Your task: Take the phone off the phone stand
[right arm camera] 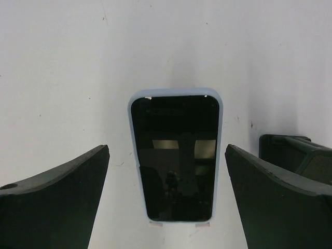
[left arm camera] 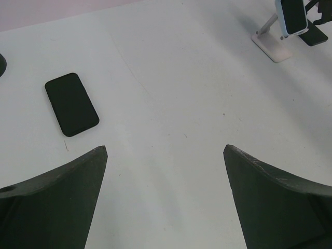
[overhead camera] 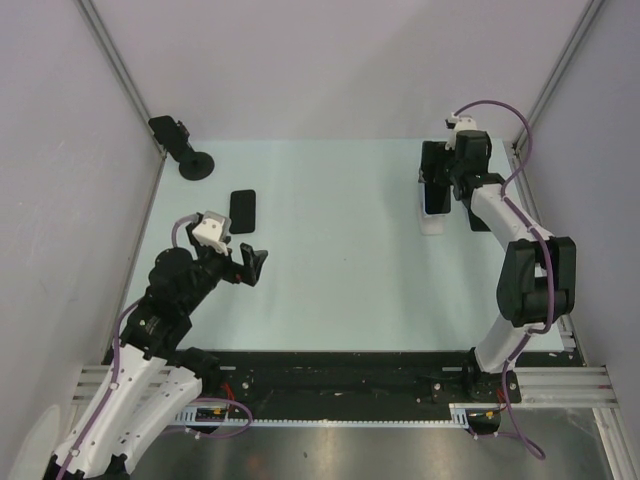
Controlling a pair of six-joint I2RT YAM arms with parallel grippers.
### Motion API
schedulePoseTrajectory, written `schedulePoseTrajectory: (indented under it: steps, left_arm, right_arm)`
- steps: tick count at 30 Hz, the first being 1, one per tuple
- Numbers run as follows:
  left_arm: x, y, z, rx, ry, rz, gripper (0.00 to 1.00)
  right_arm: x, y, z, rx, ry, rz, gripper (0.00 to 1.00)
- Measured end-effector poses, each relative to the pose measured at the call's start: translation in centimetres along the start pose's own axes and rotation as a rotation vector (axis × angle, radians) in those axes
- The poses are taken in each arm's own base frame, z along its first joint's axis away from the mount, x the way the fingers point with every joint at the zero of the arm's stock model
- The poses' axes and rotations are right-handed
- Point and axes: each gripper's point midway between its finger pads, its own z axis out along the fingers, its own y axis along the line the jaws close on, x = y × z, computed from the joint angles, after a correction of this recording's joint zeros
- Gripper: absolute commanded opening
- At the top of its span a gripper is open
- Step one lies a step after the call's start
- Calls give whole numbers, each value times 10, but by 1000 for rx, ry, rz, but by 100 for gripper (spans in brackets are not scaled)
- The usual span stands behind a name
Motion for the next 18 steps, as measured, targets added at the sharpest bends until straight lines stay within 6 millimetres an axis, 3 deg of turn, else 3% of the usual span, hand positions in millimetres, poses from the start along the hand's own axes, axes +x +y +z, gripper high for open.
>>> schedulePoseTrajectory:
  steps: [11,18]
  left_arm:
    - [3,-3,2,15,13,-1,100]
    - [4,-2,3,15,17,-1,100]
  right_arm:
    - [21,-8,27,38,49,-13,97]
    - [27,-10,34,48,57,-26,74]
